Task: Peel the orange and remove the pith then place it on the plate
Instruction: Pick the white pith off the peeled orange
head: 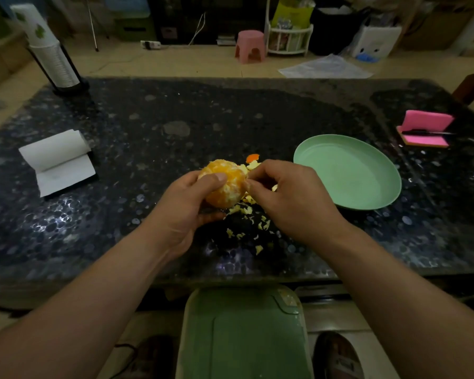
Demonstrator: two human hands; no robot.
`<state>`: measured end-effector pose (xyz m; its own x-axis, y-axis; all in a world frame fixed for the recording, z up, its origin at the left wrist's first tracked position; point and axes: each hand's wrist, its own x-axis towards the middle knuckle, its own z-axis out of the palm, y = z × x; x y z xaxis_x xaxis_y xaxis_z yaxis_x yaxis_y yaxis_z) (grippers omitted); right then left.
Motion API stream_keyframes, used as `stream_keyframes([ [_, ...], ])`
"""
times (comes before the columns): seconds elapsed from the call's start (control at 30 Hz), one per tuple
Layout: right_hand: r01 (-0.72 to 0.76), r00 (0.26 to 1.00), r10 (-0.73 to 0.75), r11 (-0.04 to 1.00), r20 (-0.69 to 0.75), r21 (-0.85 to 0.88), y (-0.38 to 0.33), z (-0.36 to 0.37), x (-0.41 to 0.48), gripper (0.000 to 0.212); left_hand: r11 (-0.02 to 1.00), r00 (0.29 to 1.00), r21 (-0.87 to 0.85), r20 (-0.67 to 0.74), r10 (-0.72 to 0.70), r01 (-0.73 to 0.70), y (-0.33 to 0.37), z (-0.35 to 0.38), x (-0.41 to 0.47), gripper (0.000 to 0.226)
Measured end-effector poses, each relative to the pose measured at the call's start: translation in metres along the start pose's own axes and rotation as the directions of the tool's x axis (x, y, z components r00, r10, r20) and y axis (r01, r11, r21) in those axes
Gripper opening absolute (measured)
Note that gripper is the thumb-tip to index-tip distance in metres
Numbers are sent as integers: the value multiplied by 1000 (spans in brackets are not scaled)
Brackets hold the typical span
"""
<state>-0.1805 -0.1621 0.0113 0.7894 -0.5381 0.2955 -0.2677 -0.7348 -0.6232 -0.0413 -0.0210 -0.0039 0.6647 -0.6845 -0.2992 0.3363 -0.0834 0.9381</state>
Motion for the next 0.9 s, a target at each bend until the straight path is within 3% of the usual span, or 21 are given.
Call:
stream_keyframes([
  [0.3, 150, 985, -166, 961, -48, -234, -4, -3, -8, 11, 990, 999, 132, 5, 53, -53, -1, 2, -3, 35],
  [0.5, 183, 967, -226, 936, -116, -301, -11, 2, -10, 14, 990, 998, 121, 18, 67, -69, 1, 3, -9, 55],
  [0.6, 185, 966, -227, 940, -123, -286, -12, 2, -9, 13, 993, 998, 107, 34, 55, -58, 3, 2, -12, 56],
  [0.77, 147, 981, -162, 980, -108, -133, -9, -1, -9, 10, 999, 999, 49, 41, -1, -1, 7, 2, -14, 32],
  [0.9, 141, 987, -146, 987, -68, -74, -6, -4, -8, 2, 1000, 999, 23, 38, -2, 1, 9, -1, -13, 27],
])
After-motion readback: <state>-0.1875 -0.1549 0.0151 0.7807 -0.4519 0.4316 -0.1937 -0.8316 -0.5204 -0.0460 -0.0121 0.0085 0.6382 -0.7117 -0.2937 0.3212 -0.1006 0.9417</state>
